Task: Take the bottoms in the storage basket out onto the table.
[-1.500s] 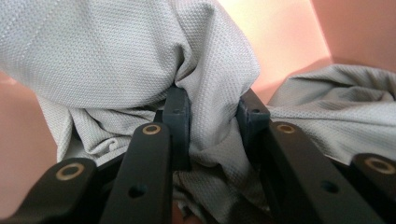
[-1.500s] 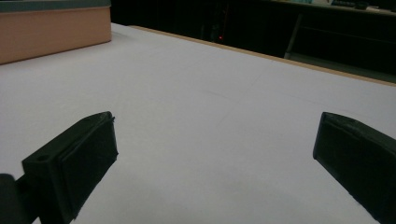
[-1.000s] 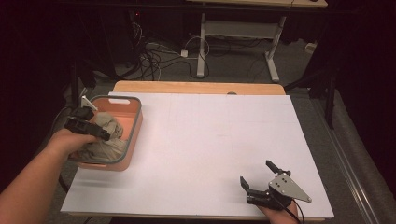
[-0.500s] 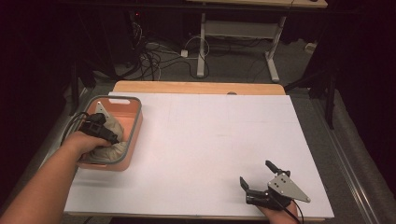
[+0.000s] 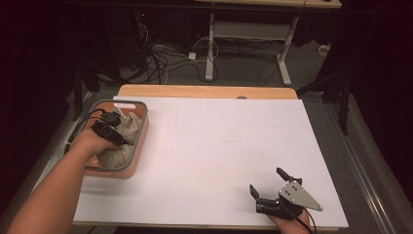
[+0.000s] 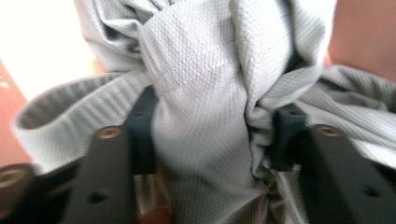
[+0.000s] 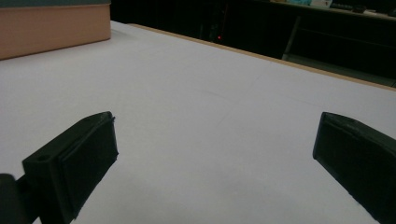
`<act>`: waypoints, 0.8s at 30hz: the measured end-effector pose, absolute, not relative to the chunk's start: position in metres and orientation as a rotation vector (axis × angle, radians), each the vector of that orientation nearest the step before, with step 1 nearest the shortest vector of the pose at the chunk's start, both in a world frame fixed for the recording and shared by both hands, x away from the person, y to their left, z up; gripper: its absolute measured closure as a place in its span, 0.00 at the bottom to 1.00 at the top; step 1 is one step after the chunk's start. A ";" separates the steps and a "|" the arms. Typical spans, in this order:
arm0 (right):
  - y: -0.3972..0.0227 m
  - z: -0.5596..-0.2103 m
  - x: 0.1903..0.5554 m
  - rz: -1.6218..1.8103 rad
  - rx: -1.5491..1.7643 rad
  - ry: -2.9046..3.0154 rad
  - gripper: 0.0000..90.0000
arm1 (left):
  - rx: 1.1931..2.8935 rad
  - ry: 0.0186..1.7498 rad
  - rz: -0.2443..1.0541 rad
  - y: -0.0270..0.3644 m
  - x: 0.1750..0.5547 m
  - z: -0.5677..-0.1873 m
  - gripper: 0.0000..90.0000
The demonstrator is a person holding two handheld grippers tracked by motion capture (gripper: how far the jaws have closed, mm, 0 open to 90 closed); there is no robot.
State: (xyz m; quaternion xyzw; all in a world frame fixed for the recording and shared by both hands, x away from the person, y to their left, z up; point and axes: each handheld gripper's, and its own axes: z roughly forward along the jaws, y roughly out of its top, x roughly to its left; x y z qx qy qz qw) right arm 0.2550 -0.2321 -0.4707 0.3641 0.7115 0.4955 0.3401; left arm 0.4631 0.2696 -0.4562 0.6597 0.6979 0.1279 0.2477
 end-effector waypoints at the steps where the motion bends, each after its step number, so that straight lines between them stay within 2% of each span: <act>1: -0.232 -0.471 0.255 1.289 0.949 1.852 0.01 | 1.777 1.918 0.349 0.272 0.463 -0.454 0.31; 4: -0.232 -0.471 0.255 1.290 0.947 1.855 0.01 | 1.684 2.023 0.333 0.282 0.467 -0.450 0.09; 6: -0.232 -0.471 0.255 1.287 0.943 1.861 0.01 | 1.645 2.094 0.307 0.288 0.468 -0.452 0.01; 7: -0.232 -0.472 0.255 1.290 0.941 1.861 0.01 | 1.631 2.115 0.294 0.290 0.468 -0.453 0.00; 9: -0.231 -0.471 0.255 1.290 0.938 1.861 0.01 | 1.591 2.169 0.259 0.294 0.468 -0.457 0.00; 11: -0.232 -0.471 0.255 1.291 0.938 1.860 0.01 | 1.594 2.170 0.282 0.293 0.469 -0.460 0.00; 15: -0.231 -0.472 0.255 1.290 0.942 1.863 0.01 | 1.542 2.253 0.145 0.289 0.471 -0.476 0.00; 20: -0.231 -0.472 0.255 1.288 0.940 1.867 0.01 | 1.567 2.200 0.166 0.287 0.470 -0.476 0.02; 24: -0.230 -0.472 0.255 1.288 0.930 1.866 0.01 | 1.612 2.079 0.155 0.280 0.464 -0.468 0.31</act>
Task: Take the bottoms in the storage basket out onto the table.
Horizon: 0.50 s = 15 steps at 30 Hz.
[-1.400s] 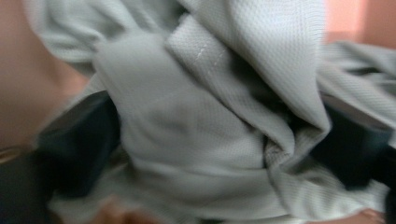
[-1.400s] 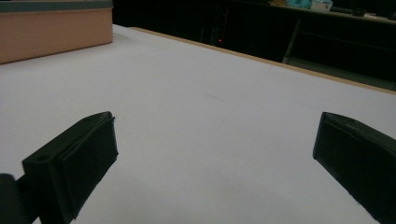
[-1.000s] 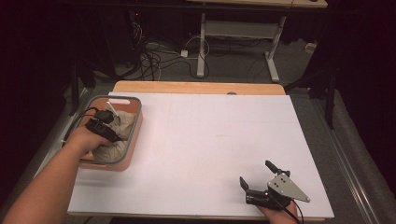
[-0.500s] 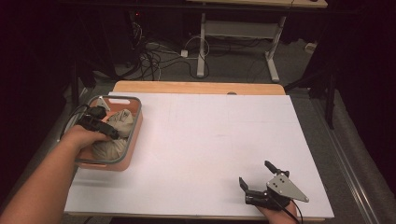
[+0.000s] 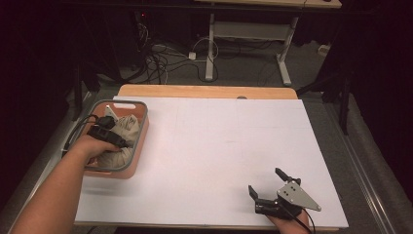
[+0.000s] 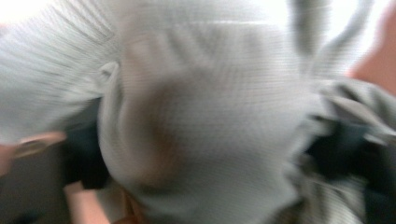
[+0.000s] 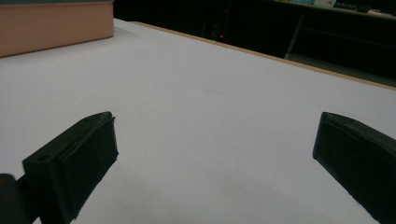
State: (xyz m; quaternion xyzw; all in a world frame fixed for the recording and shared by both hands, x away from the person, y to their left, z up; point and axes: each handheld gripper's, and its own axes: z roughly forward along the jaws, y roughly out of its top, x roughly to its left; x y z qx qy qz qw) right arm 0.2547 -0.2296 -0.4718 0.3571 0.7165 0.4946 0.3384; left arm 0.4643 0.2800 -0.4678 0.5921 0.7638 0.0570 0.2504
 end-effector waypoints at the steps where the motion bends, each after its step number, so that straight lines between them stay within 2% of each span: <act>1: -0.229 -0.472 0.254 1.290 0.931 1.867 0.01 | 1.624 2.058 0.153 0.279 0.463 -0.467 0.37; 4: -0.230 -0.471 0.254 1.286 0.934 1.865 0.01 | 1.642 1.994 0.146 0.278 0.460 -0.466 0.49; 7: -0.231 -0.471 0.254 1.293 0.938 1.862 0.01 | 1.653 1.945 0.149 0.278 0.456 -0.465 0.57; 15: -0.231 -0.471 0.255 1.287 0.935 1.864 0.01 | 1.711 1.916 0.218 0.270 0.452 -0.461 0.59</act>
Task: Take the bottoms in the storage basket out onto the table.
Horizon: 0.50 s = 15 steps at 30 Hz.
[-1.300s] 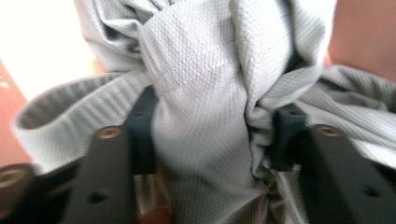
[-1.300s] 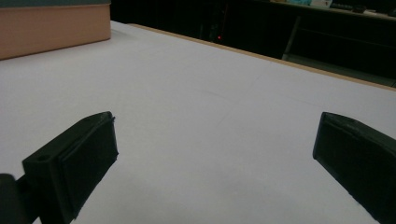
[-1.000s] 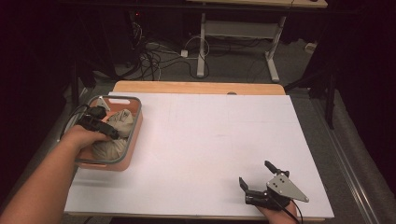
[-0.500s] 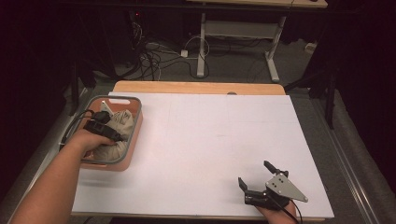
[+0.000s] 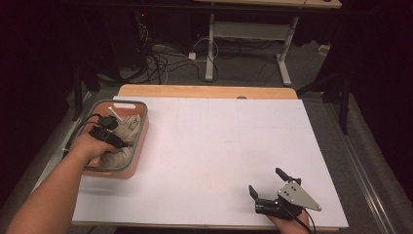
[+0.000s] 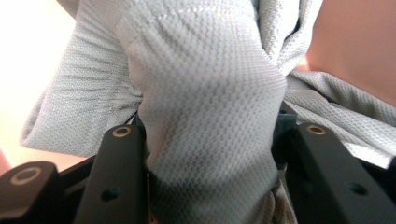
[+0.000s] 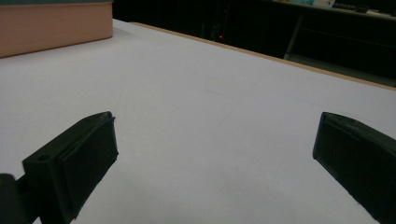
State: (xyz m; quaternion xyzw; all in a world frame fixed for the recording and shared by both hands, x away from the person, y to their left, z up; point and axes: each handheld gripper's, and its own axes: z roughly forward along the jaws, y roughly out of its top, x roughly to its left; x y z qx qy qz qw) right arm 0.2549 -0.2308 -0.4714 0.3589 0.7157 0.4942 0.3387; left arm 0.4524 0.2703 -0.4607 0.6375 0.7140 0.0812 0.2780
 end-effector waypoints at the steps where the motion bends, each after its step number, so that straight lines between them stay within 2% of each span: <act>1: -0.231 -0.471 0.255 1.291 0.937 1.862 0.01 | 1.726 1.917 0.225 0.269 0.452 -0.459 0.60; 15: -0.233 -0.470 0.254 1.299 0.936 1.857 0.01 | 1.882 1.935 0.255 0.261 0.452 -0.438 0.60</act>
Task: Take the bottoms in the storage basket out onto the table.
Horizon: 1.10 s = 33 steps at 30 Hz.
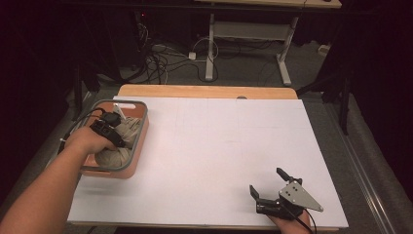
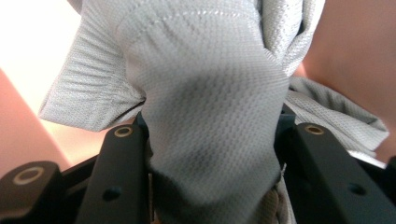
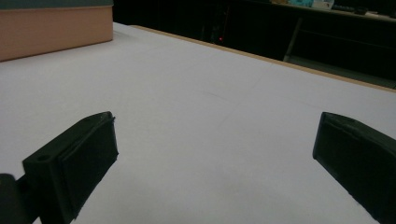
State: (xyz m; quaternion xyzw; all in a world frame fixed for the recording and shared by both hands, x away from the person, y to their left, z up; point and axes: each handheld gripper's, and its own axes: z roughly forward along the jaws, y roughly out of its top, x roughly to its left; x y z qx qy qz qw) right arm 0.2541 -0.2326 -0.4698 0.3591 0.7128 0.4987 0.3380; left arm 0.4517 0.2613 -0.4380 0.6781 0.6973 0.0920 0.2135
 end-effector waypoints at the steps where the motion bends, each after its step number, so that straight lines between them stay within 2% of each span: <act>1: -0.233 -0.470 0.254 1.300 0.936 1.858 0.01 | 1.891 1.938 0.258 0.262 0.452 -0.436 0.60; 33: -0.232 -0.471 0.254 1.300 0.935 1.855 0.01 | 1.998 1.957 0.232 0.259 0.449 -0.394 0.60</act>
